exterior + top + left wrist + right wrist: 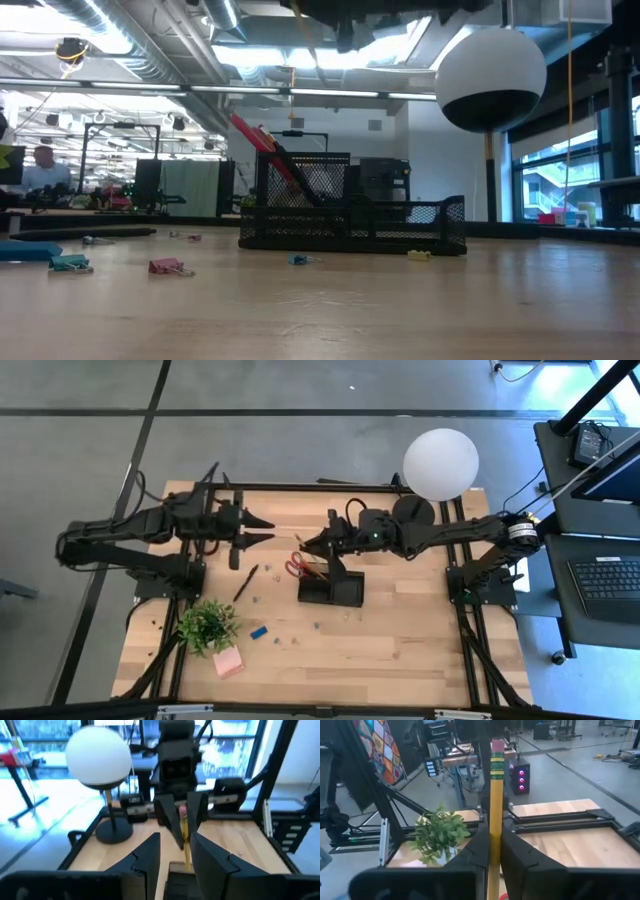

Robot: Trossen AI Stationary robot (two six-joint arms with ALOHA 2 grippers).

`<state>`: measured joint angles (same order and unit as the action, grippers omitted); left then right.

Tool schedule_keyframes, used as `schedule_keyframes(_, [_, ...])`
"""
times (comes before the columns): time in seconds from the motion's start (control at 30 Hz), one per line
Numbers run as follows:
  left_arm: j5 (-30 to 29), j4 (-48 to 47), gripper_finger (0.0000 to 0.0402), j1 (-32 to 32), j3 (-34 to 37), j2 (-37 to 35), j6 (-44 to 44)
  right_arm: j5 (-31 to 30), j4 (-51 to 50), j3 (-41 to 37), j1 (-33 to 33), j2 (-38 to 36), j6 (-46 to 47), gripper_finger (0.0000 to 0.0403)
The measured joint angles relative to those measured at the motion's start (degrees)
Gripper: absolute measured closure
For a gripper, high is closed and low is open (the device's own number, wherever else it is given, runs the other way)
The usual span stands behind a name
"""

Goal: Pick and place office supplies into organizer
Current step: Put the light yellow pencil into the black desk organizer

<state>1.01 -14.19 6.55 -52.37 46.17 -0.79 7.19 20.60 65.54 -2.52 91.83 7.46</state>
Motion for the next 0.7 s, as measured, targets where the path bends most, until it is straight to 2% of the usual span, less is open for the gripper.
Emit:
schedule_keyframes(0.3, [-0.11,8.55,0.0299,0.02,10.21,-3.21,1.57,-3.01,9.74,-9.31,0.0,0.02,-0.48,0.0369])
schedule_keyframes(0.53, [-0.23,12.54,0.03,0.04,13.62,-2.34,1.74,-7.25,15.24,-13.78,-0.11,0.04,-1.51,0.0362])
schedule_keyframes(0.7, [-0.22,13.78,0.03,0.04,14.32,-2.26,2.57,-7.38,17.97,-13.87,-0.11,2.99,-1.46,0.0367])
